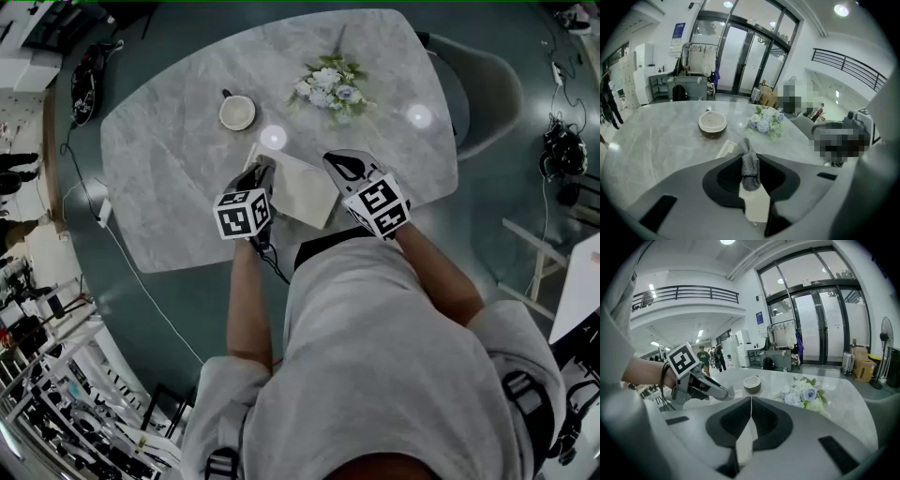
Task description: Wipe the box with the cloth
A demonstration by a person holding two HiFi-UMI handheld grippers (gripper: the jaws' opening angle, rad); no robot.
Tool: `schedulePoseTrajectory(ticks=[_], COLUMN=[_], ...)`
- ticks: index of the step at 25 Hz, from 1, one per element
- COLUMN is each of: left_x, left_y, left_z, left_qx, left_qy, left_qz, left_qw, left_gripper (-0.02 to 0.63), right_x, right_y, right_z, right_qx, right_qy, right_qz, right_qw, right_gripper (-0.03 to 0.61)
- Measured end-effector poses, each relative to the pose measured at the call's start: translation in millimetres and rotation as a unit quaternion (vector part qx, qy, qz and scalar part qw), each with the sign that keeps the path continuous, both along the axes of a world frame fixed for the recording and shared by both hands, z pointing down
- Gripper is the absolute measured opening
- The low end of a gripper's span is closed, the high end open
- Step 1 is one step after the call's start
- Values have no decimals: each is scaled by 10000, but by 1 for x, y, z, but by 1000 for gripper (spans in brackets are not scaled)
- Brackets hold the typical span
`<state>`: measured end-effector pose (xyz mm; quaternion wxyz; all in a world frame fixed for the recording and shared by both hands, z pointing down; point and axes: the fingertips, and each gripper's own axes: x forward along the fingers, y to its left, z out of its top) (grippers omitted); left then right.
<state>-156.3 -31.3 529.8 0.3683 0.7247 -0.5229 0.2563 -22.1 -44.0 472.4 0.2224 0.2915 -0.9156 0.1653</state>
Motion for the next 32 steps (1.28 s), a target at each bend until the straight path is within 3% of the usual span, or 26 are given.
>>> schedulePoseTrajectory(ticks=[13, 22, 32], left_x=[-25, -18, 9], left_y=[-28, -26, -8], left_z=[28, 35, 39], left_qx=[-377, -452, -490], left_qy=[-301, -26, 170], left_qz=[-187, -254, -38], left_qw=[9987, 9986, 9986], left_gripper=[94, 94, 92], right_x=[7, 2, 1], right_y=[-20, -22, -11], right_z=[4, 11, 14], right_qx=[-68, -137, -174], right_qy=[70, 80, 109], right_qz=[11, -36, -72], right_qw=[10000, 9999, 9998], right_gripper=[28, 28, 26])
